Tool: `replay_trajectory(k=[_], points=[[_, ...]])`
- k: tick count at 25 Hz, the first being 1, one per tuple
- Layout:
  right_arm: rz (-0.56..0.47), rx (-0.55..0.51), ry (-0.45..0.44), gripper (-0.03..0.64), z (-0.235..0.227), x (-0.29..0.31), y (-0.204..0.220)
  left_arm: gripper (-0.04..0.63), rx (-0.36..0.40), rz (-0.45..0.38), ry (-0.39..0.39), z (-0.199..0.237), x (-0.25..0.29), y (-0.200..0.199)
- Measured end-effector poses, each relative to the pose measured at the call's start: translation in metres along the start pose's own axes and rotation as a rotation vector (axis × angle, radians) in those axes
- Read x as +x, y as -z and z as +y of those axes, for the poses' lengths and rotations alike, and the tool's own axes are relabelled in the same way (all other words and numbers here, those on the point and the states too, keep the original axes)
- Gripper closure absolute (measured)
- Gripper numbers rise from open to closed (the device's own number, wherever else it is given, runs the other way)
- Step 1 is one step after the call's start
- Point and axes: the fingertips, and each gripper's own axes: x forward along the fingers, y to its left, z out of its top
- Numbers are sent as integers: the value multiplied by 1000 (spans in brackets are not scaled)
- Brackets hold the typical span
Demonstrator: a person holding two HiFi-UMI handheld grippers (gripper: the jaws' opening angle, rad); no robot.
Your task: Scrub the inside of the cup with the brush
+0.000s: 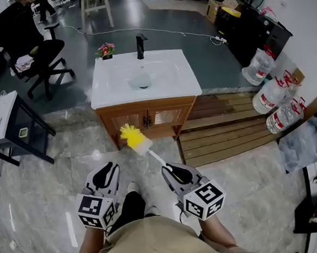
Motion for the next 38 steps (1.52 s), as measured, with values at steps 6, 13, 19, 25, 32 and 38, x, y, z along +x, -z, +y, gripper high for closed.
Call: replay_trajectory(k=[6, 13, 19, 25, 32, 38], points=[[35, 18, 39, 566, -26, 21, -6, 517, 41, 17, 70, 7, 51, -6], [45, 21, 94, 566, -64, 66, -36, 517, 39, 15, 165, 40, 109, -25], [55, 40, 126, 566, -96, 110, -59, 473, 66, 49, 197, 79, 158, -28], [68, 59, 166, 566, -127, 150, -75, 433, 149, 110, 261, 109, 199, -32], [116, -1, 221, 566, -170, 178, -88, 407, 208, 116, 281, 132, 261, -38], [131, -13, 226, 566, -233, 195, -102, 385, 227, 170, 282, 130, 321, -41]])
